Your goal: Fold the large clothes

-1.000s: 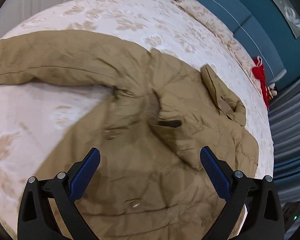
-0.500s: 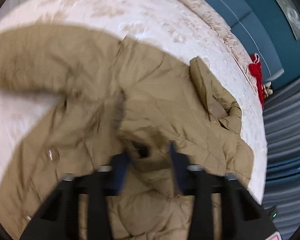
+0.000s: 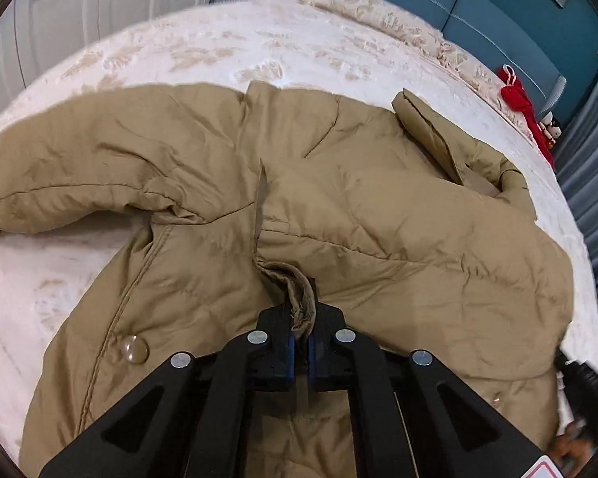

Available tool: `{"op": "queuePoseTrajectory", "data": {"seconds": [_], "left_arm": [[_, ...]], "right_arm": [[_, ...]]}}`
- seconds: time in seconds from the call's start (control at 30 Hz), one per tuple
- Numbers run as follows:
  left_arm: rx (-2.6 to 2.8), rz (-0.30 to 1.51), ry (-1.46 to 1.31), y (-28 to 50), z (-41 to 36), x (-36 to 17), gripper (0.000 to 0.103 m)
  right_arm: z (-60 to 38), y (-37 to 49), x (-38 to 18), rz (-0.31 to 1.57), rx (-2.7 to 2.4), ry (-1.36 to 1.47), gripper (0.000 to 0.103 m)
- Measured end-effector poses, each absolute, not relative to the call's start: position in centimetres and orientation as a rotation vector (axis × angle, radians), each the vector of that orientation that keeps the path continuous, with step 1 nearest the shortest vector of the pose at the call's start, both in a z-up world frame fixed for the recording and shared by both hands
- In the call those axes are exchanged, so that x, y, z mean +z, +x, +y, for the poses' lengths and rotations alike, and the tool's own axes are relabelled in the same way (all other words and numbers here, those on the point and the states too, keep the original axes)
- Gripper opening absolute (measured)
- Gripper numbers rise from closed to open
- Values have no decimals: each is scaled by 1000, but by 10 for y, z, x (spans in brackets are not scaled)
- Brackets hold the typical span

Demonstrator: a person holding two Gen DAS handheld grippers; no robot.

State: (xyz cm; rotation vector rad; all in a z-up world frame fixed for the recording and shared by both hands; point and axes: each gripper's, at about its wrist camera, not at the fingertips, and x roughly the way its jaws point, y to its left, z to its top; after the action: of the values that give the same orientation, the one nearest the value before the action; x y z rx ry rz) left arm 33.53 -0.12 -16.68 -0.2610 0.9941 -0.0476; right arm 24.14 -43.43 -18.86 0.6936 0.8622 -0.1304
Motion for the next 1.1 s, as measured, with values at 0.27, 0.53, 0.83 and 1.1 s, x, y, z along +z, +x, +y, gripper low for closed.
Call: {"op": "queuePoseTrajectory", "data": {"seconds": [0.27,0.53,0.83,1.1], "left_arm": [[-12,980,-196,334,-4,-172,6],[4,960,-177,330,-7,-172,11],[-8,937,-181,325,-6,-177,12],[-32,925,-231,324,1,-182,13]], "right_arm": [[-415,211,-153,859,-265,522,42],[-310,230,-107,831,5,335,20],[-209,280,-137,907,184,230,7],[-208,283,-168,958,179,263,3]]}}
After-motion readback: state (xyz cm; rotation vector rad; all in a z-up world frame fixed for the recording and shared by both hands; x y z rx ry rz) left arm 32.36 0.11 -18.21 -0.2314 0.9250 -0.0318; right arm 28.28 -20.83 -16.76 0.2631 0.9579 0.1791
